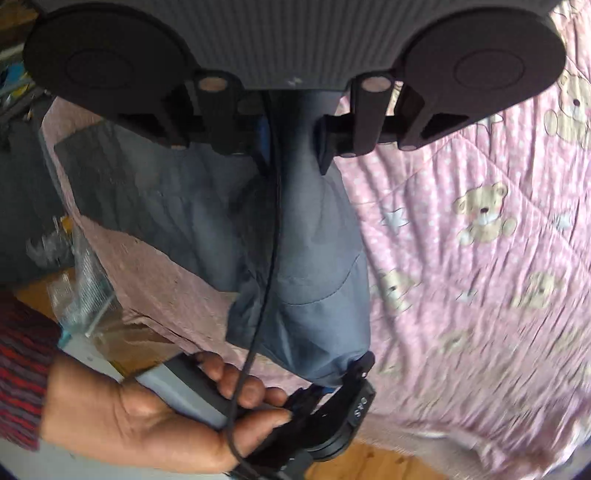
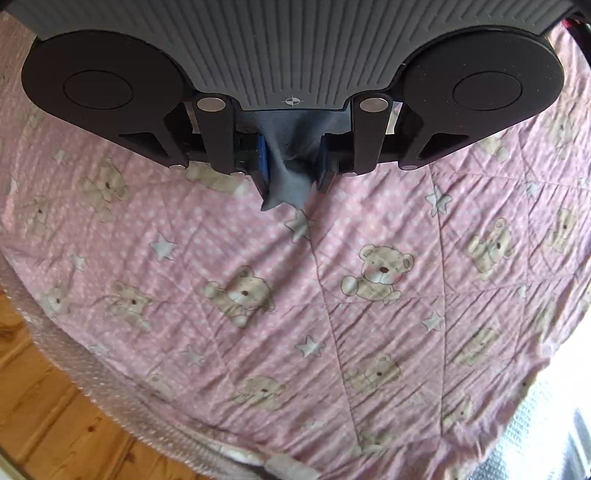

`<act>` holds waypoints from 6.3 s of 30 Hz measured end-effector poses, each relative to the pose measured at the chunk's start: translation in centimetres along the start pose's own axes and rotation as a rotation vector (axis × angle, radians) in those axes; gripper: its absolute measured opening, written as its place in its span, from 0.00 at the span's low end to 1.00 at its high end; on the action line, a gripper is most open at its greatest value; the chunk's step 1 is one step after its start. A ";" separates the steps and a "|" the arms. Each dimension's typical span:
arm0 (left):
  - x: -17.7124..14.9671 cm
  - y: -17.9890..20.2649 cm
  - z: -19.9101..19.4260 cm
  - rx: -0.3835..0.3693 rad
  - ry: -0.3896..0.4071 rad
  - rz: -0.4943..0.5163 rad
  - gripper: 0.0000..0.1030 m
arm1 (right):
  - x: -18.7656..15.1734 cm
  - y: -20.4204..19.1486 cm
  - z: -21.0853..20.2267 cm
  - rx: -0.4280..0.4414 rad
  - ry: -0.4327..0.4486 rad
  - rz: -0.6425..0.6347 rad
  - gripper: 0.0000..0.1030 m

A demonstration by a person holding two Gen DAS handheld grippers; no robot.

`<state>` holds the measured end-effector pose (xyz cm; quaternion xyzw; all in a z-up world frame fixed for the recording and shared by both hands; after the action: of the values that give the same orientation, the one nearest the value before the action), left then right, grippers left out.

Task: Fold clothes

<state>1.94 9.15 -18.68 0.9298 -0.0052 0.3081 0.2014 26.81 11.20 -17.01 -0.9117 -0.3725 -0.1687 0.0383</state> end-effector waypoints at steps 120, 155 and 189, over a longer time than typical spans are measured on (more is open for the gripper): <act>-1.6 -1.9 2.9 0.022 -0.078 0.141 0.51 | -28.6 0.5 -5.6 0.351 0.424 0.778 0.33; -3.3 -0.6 -0.6 -0.179 -0.142 0.376 0.15 | -33.0 -7.3 -6.0 0.230 0.419 0.641 0.00; -6.2 -0.8 0.5 -0.122 -0.076 0.309 0.25 | -19.5 6.7 1.8 0.104 0.347 0.811 0.42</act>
<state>-2.64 9.00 -22.89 0.9149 -0.1742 0.2993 0.2072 18.97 -6.24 -24.83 -0.9392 0.0193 -0.2715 0.2093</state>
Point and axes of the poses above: each gripper's, at about its wrist camera, not at the fingertips, and z roughly the way its jaws point, y to its right, x to its top, the point moved 6 cm from there along z, roughly the way its jaws point, and after that the axes turned 2 degrees about y, right-handed, at the moved point
